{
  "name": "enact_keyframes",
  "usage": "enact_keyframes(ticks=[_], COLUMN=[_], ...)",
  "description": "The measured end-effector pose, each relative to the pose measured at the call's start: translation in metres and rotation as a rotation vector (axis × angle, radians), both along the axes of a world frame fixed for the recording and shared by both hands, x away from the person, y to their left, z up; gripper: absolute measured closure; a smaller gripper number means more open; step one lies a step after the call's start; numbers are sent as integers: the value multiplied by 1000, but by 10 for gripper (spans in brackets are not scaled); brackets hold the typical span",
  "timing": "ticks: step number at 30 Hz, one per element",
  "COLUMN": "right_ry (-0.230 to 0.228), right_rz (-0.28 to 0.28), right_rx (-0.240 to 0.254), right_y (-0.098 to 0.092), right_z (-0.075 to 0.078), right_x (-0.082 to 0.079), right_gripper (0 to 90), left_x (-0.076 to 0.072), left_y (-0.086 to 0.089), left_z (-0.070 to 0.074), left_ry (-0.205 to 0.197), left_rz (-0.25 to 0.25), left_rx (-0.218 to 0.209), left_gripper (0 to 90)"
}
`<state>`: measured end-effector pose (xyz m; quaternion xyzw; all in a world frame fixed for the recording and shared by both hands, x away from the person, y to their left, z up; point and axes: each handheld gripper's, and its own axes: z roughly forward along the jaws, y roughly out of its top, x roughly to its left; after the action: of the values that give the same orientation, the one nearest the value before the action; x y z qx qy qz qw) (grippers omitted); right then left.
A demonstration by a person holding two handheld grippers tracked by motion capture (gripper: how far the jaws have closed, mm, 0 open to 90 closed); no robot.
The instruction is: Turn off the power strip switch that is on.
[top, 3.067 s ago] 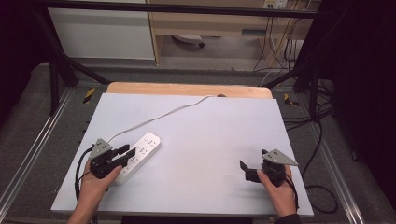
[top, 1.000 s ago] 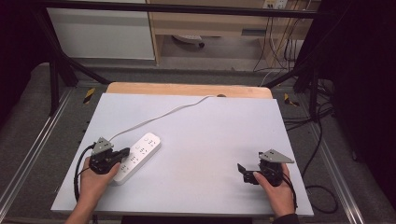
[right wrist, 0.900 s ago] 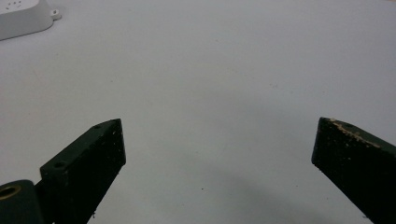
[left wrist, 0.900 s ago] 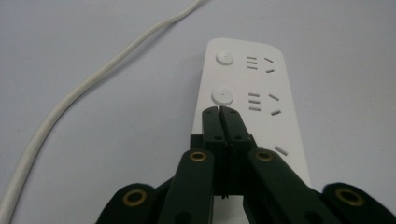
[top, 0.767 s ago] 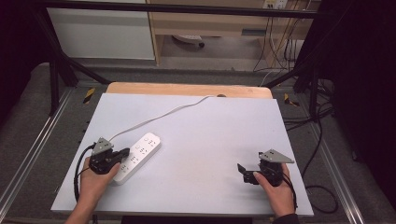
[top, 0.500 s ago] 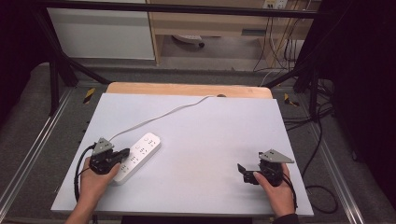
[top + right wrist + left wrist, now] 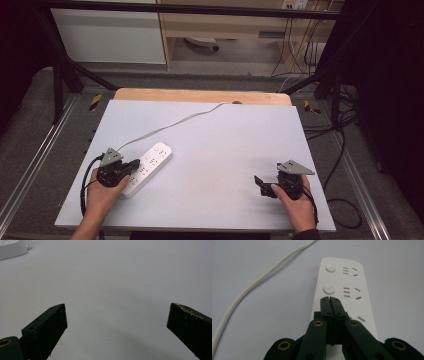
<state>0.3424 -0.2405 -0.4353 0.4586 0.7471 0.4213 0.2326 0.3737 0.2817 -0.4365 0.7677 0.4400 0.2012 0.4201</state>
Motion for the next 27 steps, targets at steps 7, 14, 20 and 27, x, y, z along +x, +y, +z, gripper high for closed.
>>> enact_keyframes(ticks=[7, 14, 20, 27], right_ry=[0, 0, 1, 2], right_rz=[4, 4, 3, 3], right_rx=[-3, -4, -6, -7], right_y=[0, 0, 0, 0], right_z=[0, 0, 0, 0], right_x=[0, 0, 0, 0], right_gripper=[35, 35, 34, 34], left_x=[0, 0, 1, 1], left_y=[2, 1, 2, 1], left_z=[0, 0, 0, 0], left_ry=[4, 4, 8, 11], left_rz=[10, 7, 8, 9], left_rx=[5, 10, 8, 8], left_gripper=[900, 900, 900, 900])
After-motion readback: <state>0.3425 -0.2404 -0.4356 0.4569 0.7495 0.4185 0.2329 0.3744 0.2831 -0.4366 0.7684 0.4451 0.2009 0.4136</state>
